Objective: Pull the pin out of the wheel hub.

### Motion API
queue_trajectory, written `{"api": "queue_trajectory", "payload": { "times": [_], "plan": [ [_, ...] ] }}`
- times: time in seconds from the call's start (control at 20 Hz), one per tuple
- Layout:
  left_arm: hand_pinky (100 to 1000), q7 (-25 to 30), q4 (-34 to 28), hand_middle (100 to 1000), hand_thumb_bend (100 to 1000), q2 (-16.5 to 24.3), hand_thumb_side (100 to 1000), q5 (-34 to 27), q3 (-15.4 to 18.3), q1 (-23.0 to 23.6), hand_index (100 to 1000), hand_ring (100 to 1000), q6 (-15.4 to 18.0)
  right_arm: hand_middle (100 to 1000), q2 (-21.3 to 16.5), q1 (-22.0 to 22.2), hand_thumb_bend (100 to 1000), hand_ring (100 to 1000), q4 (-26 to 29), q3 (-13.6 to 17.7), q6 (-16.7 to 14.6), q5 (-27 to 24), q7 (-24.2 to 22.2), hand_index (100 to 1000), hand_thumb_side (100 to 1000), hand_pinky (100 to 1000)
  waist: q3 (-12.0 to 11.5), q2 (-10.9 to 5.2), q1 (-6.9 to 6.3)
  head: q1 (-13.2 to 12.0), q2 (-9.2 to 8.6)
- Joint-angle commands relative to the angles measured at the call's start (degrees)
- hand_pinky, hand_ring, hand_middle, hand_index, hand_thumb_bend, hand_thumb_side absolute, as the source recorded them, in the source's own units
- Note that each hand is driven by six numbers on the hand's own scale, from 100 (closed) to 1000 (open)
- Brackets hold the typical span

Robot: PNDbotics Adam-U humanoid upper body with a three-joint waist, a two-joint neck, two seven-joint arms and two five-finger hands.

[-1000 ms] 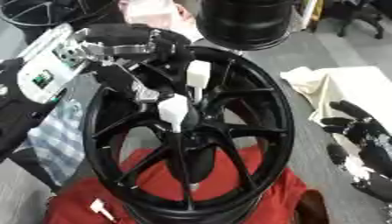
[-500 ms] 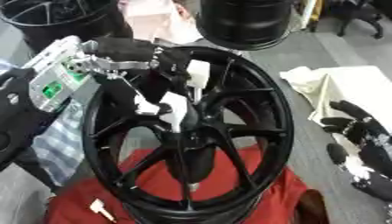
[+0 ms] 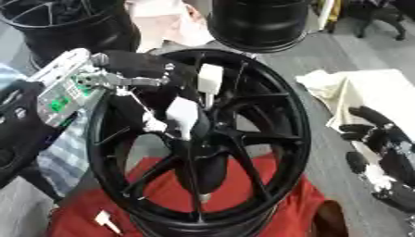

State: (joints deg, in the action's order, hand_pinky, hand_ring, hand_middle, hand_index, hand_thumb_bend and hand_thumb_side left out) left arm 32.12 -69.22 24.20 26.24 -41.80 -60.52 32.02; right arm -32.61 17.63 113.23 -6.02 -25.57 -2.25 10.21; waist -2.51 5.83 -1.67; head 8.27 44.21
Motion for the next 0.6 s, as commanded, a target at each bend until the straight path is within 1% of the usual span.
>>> {"api": "queue_trajectory", "payload": {
  "times": [0.05, 0.1, 0.15, 0.2, 0.5, 0.55, 0.6],
  "plan": [
    [509, 19.85, -0.20, 532, 133, 0.42, 417, -1.09, 0.32, -0.92, 735, 1000, 19.94, 900, -1.09, -0.28, 365, 791, 1.36, 0.37, -0.10, -0.26, -0.11, 950, 483, 759, 0.05, -0.53, 0.16, 0.16, -0.09],
    [496, 19.85, -0.18, 515, 106, 0.38, 406, -1.94, 0.46, -0.91, 718, 1000, 19.94, 900, -1.09, -0.27, 364, 791, 1.36, 0.37, -0.11, -0.27, -0.11, 950, 484, 759, 0.05, -0.54, 0.17, 0.17, -0.09],
    [496, 19.85, -0.22, 515, 106, 0.39, 406, -2.89, 0.60, -0.94, 718, 1000, 19.94, 900, -1.10, -0.26, 364, 791, 1.36, 0.38, -0.12, -0.29, -0.10, 950, 484, 759, 0.04, -0.55, 0.18, 0.19, -0.09],
    [478, 19.85, -0.27, 482, 100, 0.38, 371, -4.05, 0.79, -0.95, 686, 1000, 19.94, 900, -1.09, -0.25, 364, 791, 1.36, 0.38, -0.11, -0.30, -0.11, 950, 484, 759, 0.04, -0.55, 0.19, 0.21, -0.09],
    [464, 19.85, -1.75, 454, 100, 1.25, 287, -12.68, 2.48, -1.84, 657, 1000, 19.94, 900, -1.19, -0.17, 362, 791, 1.36, 0.42, -0.15, -0.38, -0.14, 950, 484, 759, -0.04, -0.66, 0.21, 0.33, -0.09],
    [464, 19.85, -2.18, 454, 100, 1.55, 287, -13.89, 2.80, -2.02, 657, 1000, 19.94, 900, -1.21, -0.14, 362, 791, 1.36, 0.43, -0.16, -0.40, -0.14, 950, 484, 759, -0.06, -0.69, 0.20, 0.35, -0.09],
    [465, 19.85, -2.64, 453, 100, 1.89, 257, -14.98, 3.16, -2.20, 655, 1000, 19.94, 900, -1.23, -0.10, 362, 791, 1.36, 0.45, -0.17, -0.42, -0.14, 950, 484, 759, -0.08, -0.72, 0.20, 0.40, -0.09]
  ]
}}
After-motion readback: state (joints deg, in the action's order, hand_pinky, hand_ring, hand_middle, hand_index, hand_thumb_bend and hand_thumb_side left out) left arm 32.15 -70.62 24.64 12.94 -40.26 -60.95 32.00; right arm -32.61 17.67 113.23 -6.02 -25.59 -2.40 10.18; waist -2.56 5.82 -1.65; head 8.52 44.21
